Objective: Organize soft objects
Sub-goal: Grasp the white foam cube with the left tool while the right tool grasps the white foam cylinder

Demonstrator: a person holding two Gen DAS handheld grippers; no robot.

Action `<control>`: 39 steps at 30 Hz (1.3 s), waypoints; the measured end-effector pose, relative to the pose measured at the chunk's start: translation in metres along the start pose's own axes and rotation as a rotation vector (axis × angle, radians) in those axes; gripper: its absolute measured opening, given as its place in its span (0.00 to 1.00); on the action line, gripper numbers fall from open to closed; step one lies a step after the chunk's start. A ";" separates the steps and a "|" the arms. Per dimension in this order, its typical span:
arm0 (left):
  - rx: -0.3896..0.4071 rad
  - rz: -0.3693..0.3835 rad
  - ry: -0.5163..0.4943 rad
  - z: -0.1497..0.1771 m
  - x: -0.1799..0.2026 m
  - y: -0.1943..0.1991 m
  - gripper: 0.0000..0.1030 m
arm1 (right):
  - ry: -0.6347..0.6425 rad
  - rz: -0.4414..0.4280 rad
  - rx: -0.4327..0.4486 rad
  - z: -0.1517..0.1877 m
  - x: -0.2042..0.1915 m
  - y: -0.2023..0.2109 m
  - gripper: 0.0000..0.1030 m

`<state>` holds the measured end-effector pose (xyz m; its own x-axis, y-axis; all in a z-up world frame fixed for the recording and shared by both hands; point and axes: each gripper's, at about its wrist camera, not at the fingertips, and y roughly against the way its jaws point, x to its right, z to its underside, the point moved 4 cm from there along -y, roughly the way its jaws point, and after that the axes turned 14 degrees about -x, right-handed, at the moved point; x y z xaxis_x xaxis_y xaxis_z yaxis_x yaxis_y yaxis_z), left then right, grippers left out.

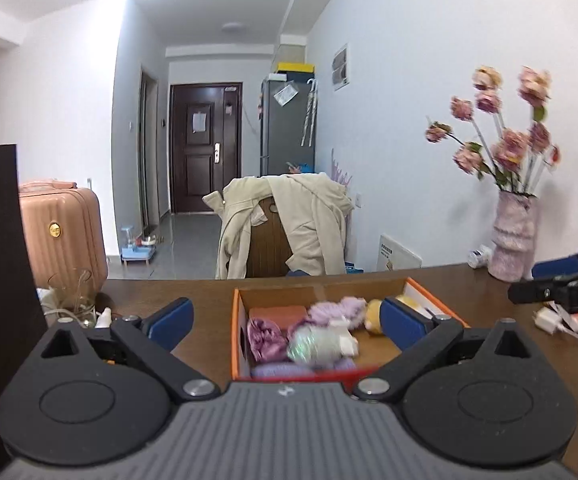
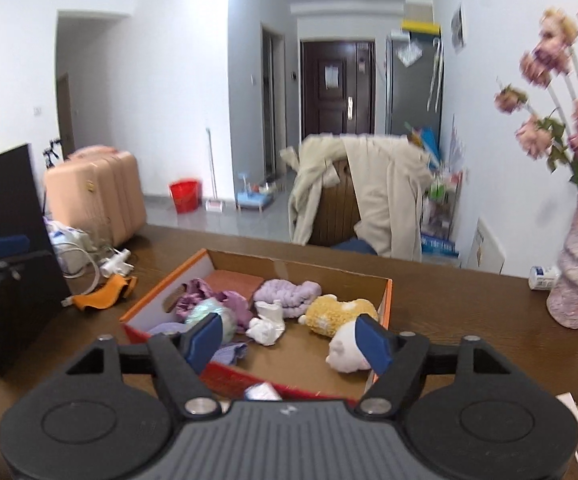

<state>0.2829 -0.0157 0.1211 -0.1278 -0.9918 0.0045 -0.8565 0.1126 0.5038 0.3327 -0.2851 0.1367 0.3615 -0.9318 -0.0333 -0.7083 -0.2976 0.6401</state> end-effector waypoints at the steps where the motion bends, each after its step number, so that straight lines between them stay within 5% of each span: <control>1: 0.002 0.005 -0.001 0.009 0.004 0.006 1.00 | 0.004 -0.005 0.018 0.010 -0.005 0.006 0.73; 9: -0.020 0.015 -0.007 0.074 0.025 0.044 1.00 | -0.029 0.015 0.043 0.099 -0.039 0.034 0.80; 19: -0.060 0.042 0.021 0.120 0.027 0.051 1.00 | -0.097 -0.031 0.110 0.156 -0.064 0.051 0.84; 39: -0.218 0.072 0.036 0.105 0.033 -0.057 0.99 | -0.104 -0.016 -0.026 0.134 -0.043 -0.028 0.81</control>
<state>0.2745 -0.0487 0.0020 -0.1631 -0.9837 0.0757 -0.7170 0.1709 0.6758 0.2560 -0.2646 0.0173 0.3068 -0.9438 -0.1230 -0.6866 -0.3089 0.6582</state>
